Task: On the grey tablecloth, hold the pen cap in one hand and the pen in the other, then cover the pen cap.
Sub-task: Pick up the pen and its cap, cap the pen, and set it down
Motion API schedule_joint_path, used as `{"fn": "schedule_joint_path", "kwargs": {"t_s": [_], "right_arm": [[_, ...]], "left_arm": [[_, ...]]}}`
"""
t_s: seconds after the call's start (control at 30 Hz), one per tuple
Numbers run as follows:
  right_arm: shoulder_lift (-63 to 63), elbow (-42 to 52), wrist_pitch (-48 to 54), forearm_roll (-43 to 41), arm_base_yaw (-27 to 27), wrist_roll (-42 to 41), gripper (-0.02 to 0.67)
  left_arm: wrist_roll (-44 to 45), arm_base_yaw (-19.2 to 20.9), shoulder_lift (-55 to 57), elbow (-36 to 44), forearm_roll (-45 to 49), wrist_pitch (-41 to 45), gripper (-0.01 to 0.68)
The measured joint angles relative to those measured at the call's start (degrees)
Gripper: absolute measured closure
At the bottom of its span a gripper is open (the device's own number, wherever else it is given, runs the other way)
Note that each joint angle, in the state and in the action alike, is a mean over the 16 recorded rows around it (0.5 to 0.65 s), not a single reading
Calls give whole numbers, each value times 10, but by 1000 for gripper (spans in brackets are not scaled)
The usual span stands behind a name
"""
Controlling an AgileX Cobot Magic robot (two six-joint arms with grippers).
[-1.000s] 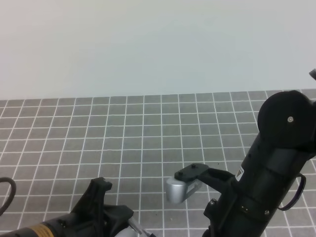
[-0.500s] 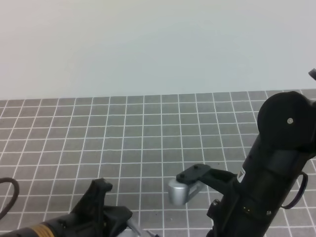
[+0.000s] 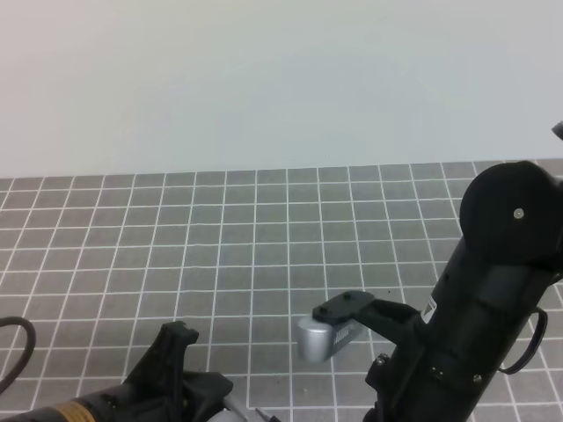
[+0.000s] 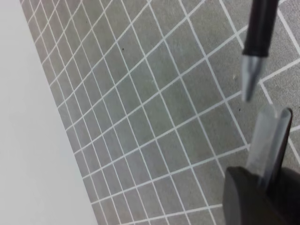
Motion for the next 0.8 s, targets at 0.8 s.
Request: {"fn": "schedule_joint_path", "kwargs": {"t_s": [0.8], "right_arm": [[0,0,0,12,0,-10,580]], "left_arm": [[-8,1,0,0,16,-23,596]]}}
